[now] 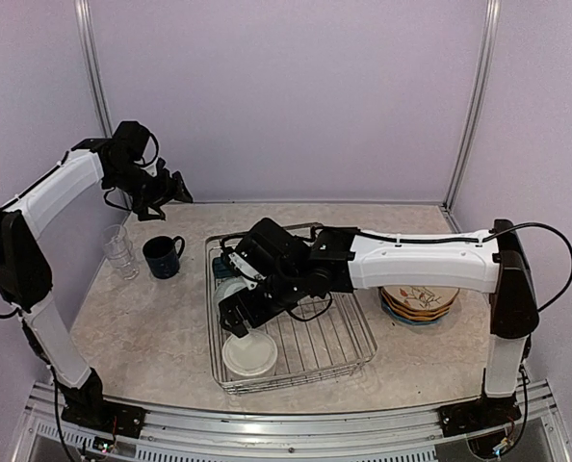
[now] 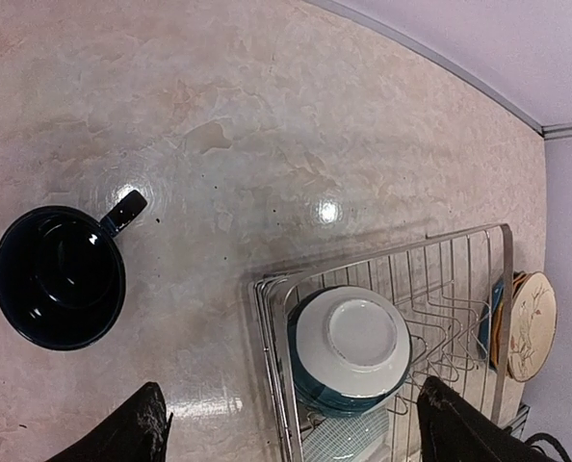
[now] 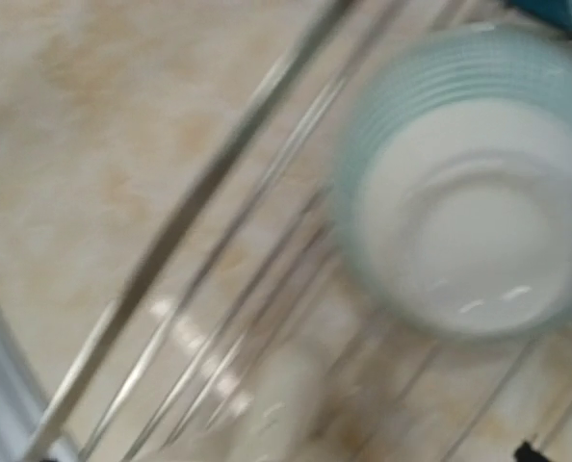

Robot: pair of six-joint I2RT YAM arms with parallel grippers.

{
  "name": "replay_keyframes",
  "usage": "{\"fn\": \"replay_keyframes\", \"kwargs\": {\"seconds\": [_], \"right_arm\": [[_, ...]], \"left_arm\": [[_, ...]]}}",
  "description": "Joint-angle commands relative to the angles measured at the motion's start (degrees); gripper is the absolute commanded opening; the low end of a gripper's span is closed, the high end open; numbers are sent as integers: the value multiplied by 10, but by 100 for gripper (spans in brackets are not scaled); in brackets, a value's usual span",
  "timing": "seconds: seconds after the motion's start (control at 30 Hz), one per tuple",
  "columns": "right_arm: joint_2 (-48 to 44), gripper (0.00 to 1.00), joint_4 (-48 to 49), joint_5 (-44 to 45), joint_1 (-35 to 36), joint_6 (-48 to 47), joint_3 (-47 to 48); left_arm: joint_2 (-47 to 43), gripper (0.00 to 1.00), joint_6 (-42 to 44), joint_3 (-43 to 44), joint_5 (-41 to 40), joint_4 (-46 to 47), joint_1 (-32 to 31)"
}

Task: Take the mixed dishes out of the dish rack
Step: Grab the cup from the dish rack.

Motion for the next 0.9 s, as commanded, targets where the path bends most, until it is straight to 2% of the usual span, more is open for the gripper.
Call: {"fn": "replay_keyframes", "kwargs": {"seconds": [0.0,0.17,0.33,0.5,0.67,0.8,0.87], "right_arm": [[41,100,-45,91,-7,10,52],[83,100,-81,130,-15,30,111],[94,100,-83,77,-16,51,106],[116,98,-142,47,-8,68,147],[138,87,-187,15,-10,87,186],[171,70,-226,-27,-20,89,238],[186,68,-244,-35,-20,88,267]], "left_arm": [[-9,85,7,-9,0,7,-12],[0,86,6,-6,6,5,-15],[1,86,4,-4,12,3,-15],[0,87,3,-3,15,4,-16],[-1,90,3,-4,13,4,-18],[1,91,3,-3,17,4,-17],[1,91,3,-2,18,3,-18]]}}
